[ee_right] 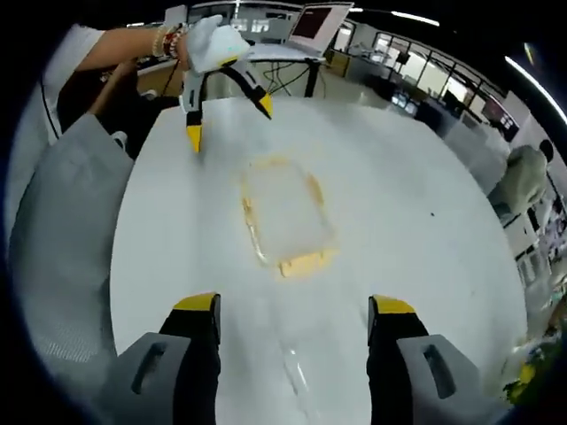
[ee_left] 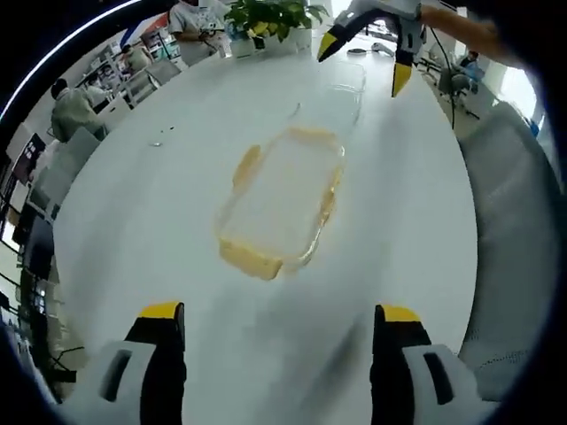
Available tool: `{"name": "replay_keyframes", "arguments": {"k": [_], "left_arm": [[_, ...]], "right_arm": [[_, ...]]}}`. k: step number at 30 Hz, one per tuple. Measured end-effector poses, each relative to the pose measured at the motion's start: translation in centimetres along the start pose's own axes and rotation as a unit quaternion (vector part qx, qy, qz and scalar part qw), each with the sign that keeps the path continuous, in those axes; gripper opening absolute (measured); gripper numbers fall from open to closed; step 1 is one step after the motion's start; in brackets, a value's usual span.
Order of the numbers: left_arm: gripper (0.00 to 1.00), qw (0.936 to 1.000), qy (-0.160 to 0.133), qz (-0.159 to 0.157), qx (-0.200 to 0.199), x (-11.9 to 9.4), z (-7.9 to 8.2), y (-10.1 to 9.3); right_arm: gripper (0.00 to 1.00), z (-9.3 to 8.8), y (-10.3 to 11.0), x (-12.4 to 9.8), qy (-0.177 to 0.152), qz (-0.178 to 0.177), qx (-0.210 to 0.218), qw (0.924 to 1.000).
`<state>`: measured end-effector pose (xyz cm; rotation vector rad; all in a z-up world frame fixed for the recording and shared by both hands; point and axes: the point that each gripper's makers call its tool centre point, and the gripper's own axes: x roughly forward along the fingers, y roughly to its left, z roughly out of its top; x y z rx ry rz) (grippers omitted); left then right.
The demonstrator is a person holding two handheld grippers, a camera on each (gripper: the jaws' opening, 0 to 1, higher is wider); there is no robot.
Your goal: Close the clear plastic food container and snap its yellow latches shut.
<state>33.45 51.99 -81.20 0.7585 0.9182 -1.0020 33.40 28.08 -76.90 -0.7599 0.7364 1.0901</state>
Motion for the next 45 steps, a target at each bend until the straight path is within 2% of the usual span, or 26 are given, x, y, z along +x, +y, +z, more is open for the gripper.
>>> {"name": "replay_keyframes", "arguments": {"k": [3,7,9,10,12,17,22,26,29,33,35,37,45], "left_arm": [[0.79,0.9998,-0.004,-0.01,-0.016,0.5,0.6,0.8],[0.76,0.9997,0.001,-0.02,0.016,1.2,1.4,1.8],[0.69,0.9993,0.001,-0.029,0.025,1.7,1.8,2.3],[0.65,0.9989,0.002,-0.039,0.026,2.0,2.0,2.3],[0.6,0.9972,0.023,-0.069,0.018,2.4,1.7,2.0],[0.57,0.9959,0.033,-0.065,0.053,3.6,2.4,3.4],[0.56,0.9916,0.05,-0.079,0.09,4.5,2.4,3.3],[0.53,0.9895,0.06,-0.085,0.1,5.0,2.2,3.3],[0.53,0.9893,0.053,-0.086,0.105,5.1,2.6,3.3],[0.5,0.9888,0.051,-0.09,0.108,5.2,2.9,3.2],[0.49,0.9886,0.052,-0.09,0.109,5.3,2.9,3.3],[0.49,0.9883,0.051,-0.091,0.111,5.3,2.9,3.3],[0.5,0.985,0.051,-0.099,0.132,5.6,3.3,3.1]], "right_arm": [[0.64,-0.1,-0.3,1.2,0.009,0.019,0.003,0.9998],[0.64,0.2,-0.5,2.5,0.022,0.049,-0.021,0.9983],[0.64,0.1,-0.8,3.2,0.035,0.061,-0.033,0.997],[0.63,0.1,-0.9,3.5,0.04,0.068,-0.035,0.9963],[0.63,0.1,-1.0,4.2,0.048,0.085,-0.039,0.9945],[0.56,0.3,-1.9,6.4,0.07,0.107,-0.052,0.9905],[0.56,0.6,-1.9,7.9,0.079,0.122,-0.061,0.9874],[0.54,0.8,-1.7,8.9,0.085,0.134,-0.075,0.9844],[0.51,0.3,-1.4,9.3,0.105,0.147,-0.096,0.979],[0.49,0.4,-1.4,9.9,0.112,0.148,-0.088,0.9787],[0.47,0.2,-1.8,9.9,0.116,0.141,-0.114,0.9766],[0.44,0.2,-1.9,10.0,0.118,0.141,-0.099,0.978],[0.43,0.2,-1.8,10.0,0.121,0.141,-0.099,0.9775]]}}
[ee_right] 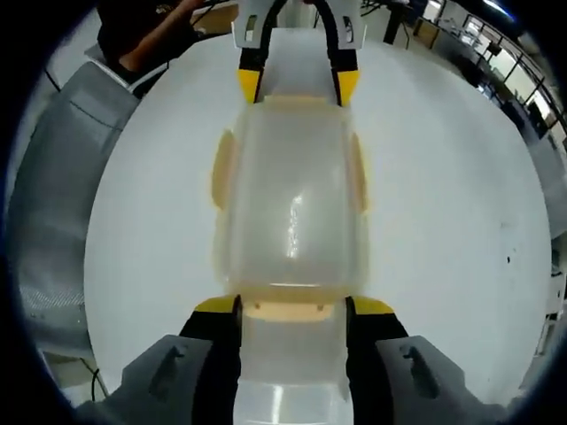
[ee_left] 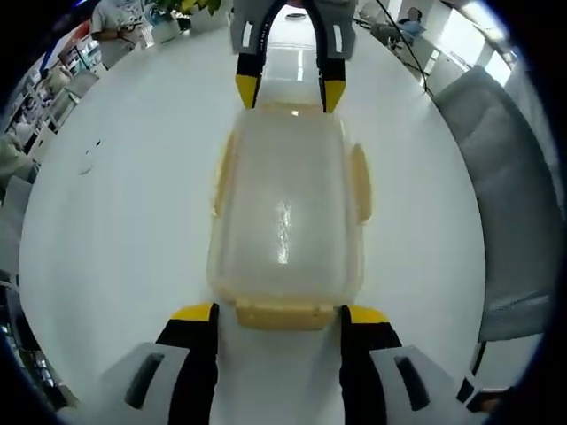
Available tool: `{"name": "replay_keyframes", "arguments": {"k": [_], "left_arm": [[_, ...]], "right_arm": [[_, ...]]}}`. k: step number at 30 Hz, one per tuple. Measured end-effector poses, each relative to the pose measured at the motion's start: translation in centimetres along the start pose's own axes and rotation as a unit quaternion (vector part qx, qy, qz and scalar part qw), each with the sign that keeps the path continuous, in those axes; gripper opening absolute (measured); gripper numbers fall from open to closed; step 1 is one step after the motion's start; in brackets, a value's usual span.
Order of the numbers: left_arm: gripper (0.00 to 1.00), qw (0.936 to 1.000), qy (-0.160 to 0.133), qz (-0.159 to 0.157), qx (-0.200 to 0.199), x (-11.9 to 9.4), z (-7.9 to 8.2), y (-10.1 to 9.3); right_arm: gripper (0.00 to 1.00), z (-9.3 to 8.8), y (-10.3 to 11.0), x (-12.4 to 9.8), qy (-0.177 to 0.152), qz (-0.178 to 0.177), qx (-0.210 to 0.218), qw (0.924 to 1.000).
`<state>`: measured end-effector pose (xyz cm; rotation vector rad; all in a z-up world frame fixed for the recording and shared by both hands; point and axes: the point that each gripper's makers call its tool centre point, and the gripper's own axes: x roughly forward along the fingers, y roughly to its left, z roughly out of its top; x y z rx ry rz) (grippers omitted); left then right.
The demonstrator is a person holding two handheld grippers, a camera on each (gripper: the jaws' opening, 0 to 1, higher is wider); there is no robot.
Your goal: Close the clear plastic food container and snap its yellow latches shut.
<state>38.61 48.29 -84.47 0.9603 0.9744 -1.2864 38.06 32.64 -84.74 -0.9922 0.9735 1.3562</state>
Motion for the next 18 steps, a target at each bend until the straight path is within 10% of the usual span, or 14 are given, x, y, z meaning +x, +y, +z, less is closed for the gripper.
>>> {"name": "replay_keyframes", "arguments": {"k": [18], "left_arm": [[0.64,0.9998,-0.007,-0.007,0.02,0.6,1.1,-0.2]], "right_arm": [[0.51,0.3,0.3,0.2,0.013,0.0,0.002,0.9999]]}}
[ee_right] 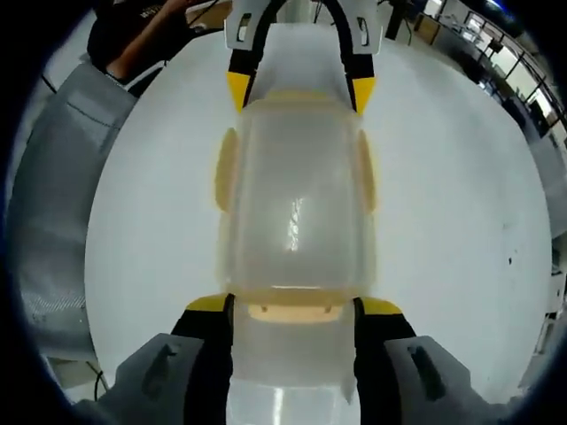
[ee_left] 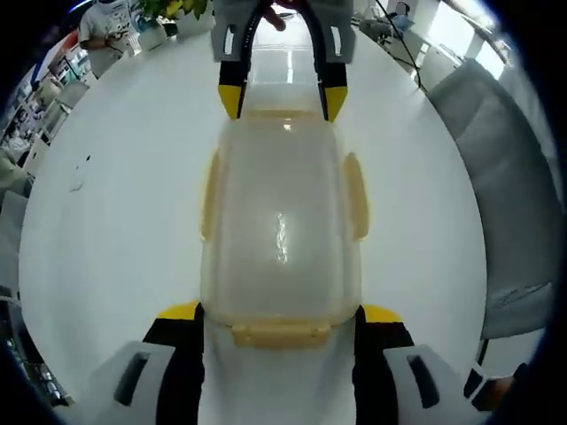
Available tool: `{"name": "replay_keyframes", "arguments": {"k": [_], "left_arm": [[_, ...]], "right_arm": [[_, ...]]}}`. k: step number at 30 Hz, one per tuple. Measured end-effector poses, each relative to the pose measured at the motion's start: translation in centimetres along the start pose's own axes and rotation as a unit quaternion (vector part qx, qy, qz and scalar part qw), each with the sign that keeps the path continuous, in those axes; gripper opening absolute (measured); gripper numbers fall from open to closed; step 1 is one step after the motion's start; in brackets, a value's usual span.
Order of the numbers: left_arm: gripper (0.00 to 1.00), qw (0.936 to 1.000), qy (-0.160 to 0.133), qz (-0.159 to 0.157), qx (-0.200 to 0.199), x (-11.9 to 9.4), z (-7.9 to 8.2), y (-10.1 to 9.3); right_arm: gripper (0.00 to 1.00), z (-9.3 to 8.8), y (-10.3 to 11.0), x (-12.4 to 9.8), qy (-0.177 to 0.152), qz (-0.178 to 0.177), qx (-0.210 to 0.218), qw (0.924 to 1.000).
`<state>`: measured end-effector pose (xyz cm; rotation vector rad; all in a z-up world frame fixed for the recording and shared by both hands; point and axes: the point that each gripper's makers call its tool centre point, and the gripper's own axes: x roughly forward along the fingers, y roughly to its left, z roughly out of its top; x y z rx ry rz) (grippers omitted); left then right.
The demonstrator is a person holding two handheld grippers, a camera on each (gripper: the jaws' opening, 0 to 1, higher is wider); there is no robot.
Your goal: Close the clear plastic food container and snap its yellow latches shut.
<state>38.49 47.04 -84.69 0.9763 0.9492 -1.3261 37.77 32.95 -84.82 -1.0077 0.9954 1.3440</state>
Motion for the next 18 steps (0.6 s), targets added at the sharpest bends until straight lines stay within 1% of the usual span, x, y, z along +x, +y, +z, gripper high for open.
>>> {"name": "replay_keyframes", "arguments": {"k": [3,7,11,15,17,18], "left_arm": [[0.64,1.0,-0.001,-0.001,0.002,-0.05,-0.01,0.03],[0.63,0.9999,0.007,-0.002,0.007,-0.03,0.02,0.08],[0.61,0.9994,0.017,-0.008,0.027,-0.15,-0.2,0.14],[0.6,0.9991,0.024,-0.01,0.034,-0.19,-0.24,0.18],[0.57,0.9984,0.03,-0.013,0.046,-0.27,-0.36,0.18],[0.54,0.9976,0.034,-0.016,0.057,-0.38,-0.49,0.19]], "right_arm": [[0.51,0.05,0.03,-0.01,0.004,0.0,0.0,1.0],[0.51,-0.02,-0.01,-0.02,0.008,0.0,0.0,1.0],[0.5,-0.09,0.01,-0.07,0.007,0.0,-0.003,1.0],[0.49,-0.1,0.01,-0.1,0.003,0.0,-0.003,1.0],[0.49,-0.14,-0.02,-0.12,0.004,0.0,-0.004,1.0],[0.48,-0.23,-0.04,-0.15,0.006,0.002,-0.005,1.0]]}}
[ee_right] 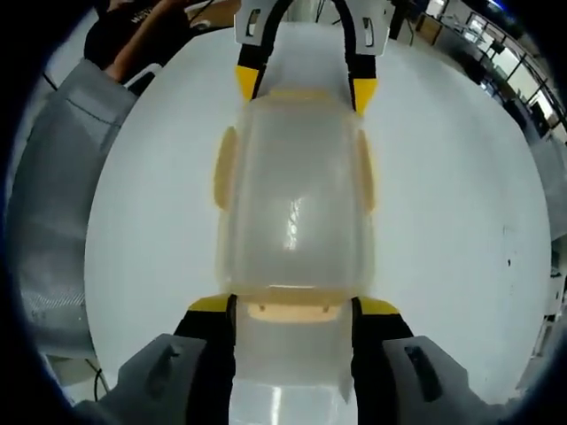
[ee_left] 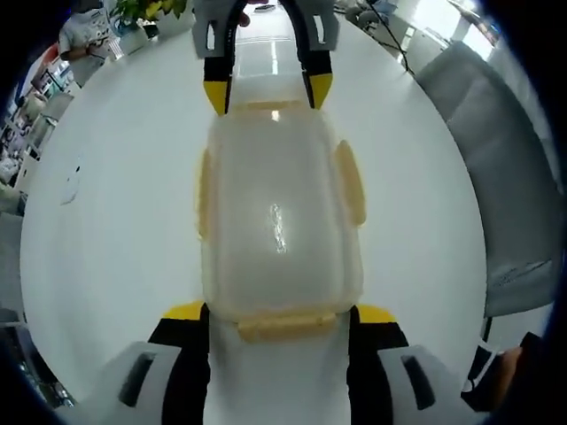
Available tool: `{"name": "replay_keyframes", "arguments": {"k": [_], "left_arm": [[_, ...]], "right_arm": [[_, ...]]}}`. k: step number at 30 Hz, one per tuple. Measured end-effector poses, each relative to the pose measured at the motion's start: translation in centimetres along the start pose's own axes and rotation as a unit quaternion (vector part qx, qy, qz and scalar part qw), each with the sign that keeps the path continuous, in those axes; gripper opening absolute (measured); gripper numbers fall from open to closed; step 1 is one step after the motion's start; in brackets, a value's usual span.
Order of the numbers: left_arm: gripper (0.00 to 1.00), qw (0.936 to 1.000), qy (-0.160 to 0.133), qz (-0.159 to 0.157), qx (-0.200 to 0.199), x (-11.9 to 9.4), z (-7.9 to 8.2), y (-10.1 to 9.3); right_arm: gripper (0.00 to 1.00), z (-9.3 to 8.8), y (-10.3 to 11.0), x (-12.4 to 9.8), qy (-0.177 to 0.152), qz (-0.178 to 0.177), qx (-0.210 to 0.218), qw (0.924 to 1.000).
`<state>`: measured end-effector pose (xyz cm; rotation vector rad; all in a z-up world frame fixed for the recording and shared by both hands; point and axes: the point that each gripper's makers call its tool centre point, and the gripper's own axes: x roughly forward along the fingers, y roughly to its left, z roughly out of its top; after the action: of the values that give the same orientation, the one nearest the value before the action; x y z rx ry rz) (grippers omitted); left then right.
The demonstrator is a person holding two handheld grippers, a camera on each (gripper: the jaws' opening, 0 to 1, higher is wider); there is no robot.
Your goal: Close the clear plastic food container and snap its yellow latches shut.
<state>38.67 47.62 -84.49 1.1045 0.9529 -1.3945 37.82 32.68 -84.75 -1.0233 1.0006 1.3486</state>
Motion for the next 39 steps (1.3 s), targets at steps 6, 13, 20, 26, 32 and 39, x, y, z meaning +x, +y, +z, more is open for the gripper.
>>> {"name": "replay_keyframes", "arguments": {"k": [6,13,20,26,32,39], "left_arm": [[0.5,1.0,0.001,0.001,-0.001,0.2,-0.1,-0.2],[0.5,0.9999,0.011,0.002,-0.007,0.4,-0.1,-0.3],[0.5,0.9997,0.022,0.002,-0.005,0.3,-0.1,-0.3],[0.49,0.9999,0.003,0.001,-0.01,0.2,-0.1,-0.2],[0.49,0.9997,-0.018,0.002,-0.014,0.1,-0.1,-0.2],[0.33,0.9992,-0.002,0.013,-0.039,-0.7,-1.7,0.6]], "right_arm": [[0.39,0.1,-0.2,-0.1,0.003,0.001,-0.008,1.0],[0.37,0.2,-0.2,-0.2,-0.002,0.001,-0.011,0.9999],[0.36,0.1,-0.2,-0.1,-0.009,0.001,-0.005,0.9999],[0.36,0.2,-0.1,0.0,0.005,0.001,-0.003,1.0],[0.36,-0.1,-0.1,-0.2,-0.01,0.0,-0.002,1.0],[0.35,0.5,-0.4,-0.3,-0.022,-0.008,0.036,0.9991]]}}
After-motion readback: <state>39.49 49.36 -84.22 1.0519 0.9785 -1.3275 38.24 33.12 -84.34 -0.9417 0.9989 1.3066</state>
